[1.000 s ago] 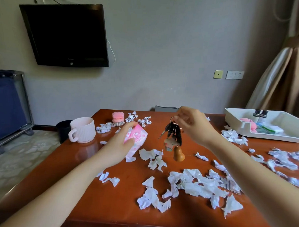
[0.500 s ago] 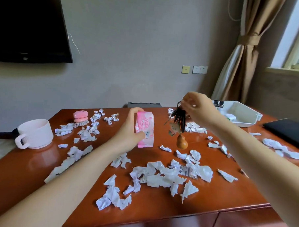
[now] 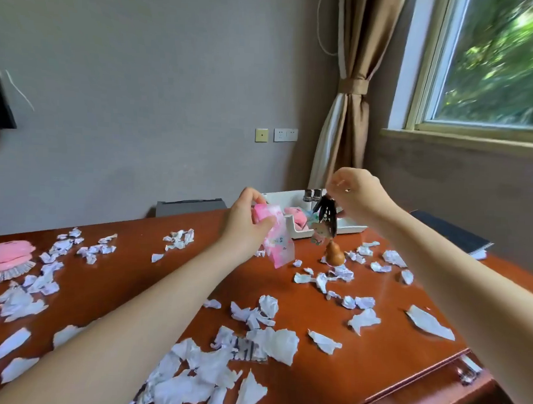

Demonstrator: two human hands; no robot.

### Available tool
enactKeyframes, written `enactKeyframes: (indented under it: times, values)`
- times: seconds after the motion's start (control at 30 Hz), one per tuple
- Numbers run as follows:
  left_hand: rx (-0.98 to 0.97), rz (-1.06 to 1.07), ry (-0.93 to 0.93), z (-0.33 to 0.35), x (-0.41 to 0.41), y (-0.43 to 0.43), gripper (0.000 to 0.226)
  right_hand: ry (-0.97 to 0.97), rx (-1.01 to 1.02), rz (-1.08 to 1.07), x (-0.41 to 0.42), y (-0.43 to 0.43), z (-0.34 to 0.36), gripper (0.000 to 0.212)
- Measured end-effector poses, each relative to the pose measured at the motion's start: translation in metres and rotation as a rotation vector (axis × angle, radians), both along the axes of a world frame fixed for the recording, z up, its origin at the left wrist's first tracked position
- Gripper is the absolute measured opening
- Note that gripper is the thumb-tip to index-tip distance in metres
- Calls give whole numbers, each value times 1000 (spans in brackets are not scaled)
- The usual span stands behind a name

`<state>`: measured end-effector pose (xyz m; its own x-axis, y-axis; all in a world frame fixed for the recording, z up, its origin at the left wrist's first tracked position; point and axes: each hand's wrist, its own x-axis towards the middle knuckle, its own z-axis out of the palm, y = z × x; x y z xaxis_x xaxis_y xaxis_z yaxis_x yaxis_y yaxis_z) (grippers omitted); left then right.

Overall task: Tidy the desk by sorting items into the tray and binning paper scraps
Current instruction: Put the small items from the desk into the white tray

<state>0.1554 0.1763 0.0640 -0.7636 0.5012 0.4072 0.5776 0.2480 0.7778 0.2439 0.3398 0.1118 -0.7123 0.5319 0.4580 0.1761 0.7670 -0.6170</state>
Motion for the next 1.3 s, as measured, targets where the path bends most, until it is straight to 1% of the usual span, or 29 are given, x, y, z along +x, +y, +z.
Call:
enactKeyframes:
  times: [0.17, 0.33, 0.53, 0.77, 1.0, 1.07, 1.2, 1.3]
  values:
    - [-9, 38, 58, 15, -24, 63, 19, 38, -41, -114, -12, 53, 4, 16]
    - [-1, 21, 6, 17, -51, 125, 23, 92, -74, -200, -37, 105, 2, 17]
    - [-61, -64, 19, -1, -81, 194, 29, 109, -120, -246, -71, 164, -15, 17]
    - [-146, -101, 32, -30, -102, 265, 32, 72, -121, -322, -95, 219, -42, 15]
    - [-243, -139, 37, -55, -113, 300, 41, -16, -72, -354, -115, 243, -62, 15]
    - [-285, -142, 53, -61, -118, 304, 45, -63, -49, -378, -120, 245, -67, 12]
    - [-348, -147, 76, -73, -128, 310, 40, -158, 73, -443, -128, 245, -74, 15]
    - [-395, -171, 95, -81, -134, 312, 41, -162, 51, -425, -135, 247, -80, 16]
